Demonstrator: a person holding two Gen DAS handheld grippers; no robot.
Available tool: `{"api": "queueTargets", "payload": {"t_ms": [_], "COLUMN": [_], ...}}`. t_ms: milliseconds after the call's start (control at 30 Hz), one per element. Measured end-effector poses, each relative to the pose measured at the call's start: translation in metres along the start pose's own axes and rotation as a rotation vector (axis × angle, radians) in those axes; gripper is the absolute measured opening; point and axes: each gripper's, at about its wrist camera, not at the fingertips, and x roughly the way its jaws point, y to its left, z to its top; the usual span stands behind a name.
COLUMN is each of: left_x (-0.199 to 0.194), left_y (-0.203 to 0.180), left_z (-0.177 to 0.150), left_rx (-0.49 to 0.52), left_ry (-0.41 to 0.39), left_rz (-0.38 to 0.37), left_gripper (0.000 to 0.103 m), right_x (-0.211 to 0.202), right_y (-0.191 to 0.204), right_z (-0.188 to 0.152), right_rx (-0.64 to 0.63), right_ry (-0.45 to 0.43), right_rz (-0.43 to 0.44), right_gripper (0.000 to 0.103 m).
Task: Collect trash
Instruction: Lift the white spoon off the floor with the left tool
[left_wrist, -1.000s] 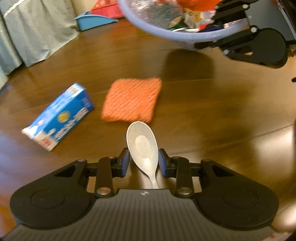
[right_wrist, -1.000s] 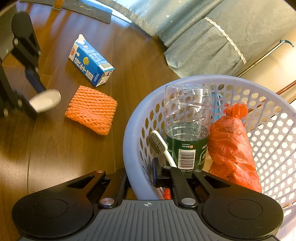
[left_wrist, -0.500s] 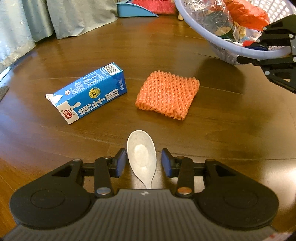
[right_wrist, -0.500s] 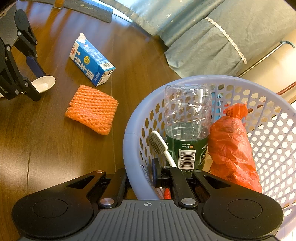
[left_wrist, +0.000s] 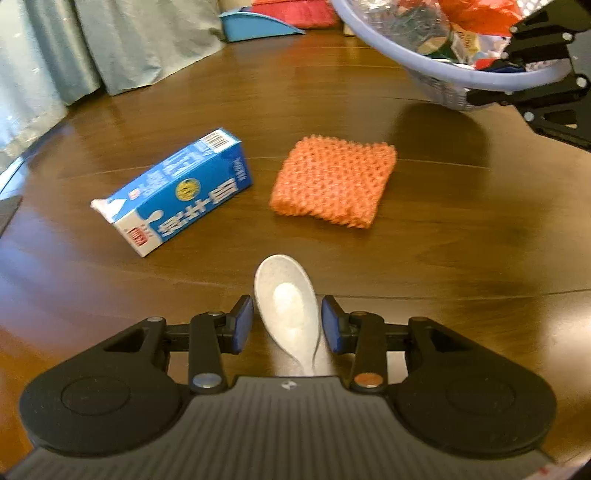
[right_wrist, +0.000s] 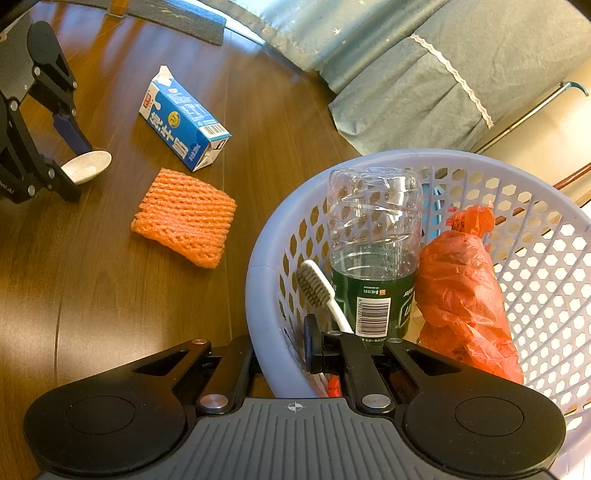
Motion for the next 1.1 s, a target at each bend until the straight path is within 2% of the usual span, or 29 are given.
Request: {"api": "queueTargets", "payload": {"t_ms": [233, 300, 367, 500, 667, 733, 900, 1000, 1100], "left_x": [0.0000, 0.0009, 0.0015, 0.0009, 0.0017, 0.0011, 0.0018, 0.0032, 0.0039], "left_y": [0.0019, -0.0002, -0.0033, -0.0056, -0.0027, -0.0037, -0.0011, 0.0003, 0.0009], "left_z": [0.0002, 0.0018, 0.0030, 0.0037, 0.0016, 0.0018, 0.0032, 0.0044, 0.0054], "left_rx": [-0.064, -0.054, -0.023, 0.021, -0.023, -0.031, -0.088, -0.109, -0.110], "left_ry": [0.012, 0.010, 0.001, -0.015, 0.001, 0.003, 0.013, 0.016, 0.016], "left_rz": [-0.007, -0.018, -0.024, -0.025, 0.006, 0.021, 0.021, 0.014, 0.012], "left_gripper": [0.034, 0.034, 0.028, 0.028, 0.029, 0.032, 0.033, 0.032, 0.028], "right_x": [0.0002, 0.0002, 0.0001, 0.0003, 0.0001, 0.0002, 0.0004, 0.0003, 0.0004], "right_y": [0.0015, 0.0017, 0.0016, 0.0022, 0.0020, 0.0023, 0.0027, 0.0029, 0.0028], "right_z": [0.0012, 0.0013, 0.0012, 0.0015, 0.0015, 0.0018, 0.0020, 0.0020, 0.0021], "right_rx": [-0.002, -0.002, -0.002, -0.001, 0.000, 0.000, -0.004, -0.003, -0.003], "right_ry": [0.003, 0.003, 0.003, 0.003, 0.003, 0.004, 0.004, 0.005, 0.005], "right_rz": [-0.002, -0.002, -0.002, -0.002, -0.002, -0.003, -0.003, -0.003, -0.003], "right_gripper": [0.005, 0.005, 0.005, 0.005, 0.005, 0.005, 0.005, 0.005, 0.005]}}
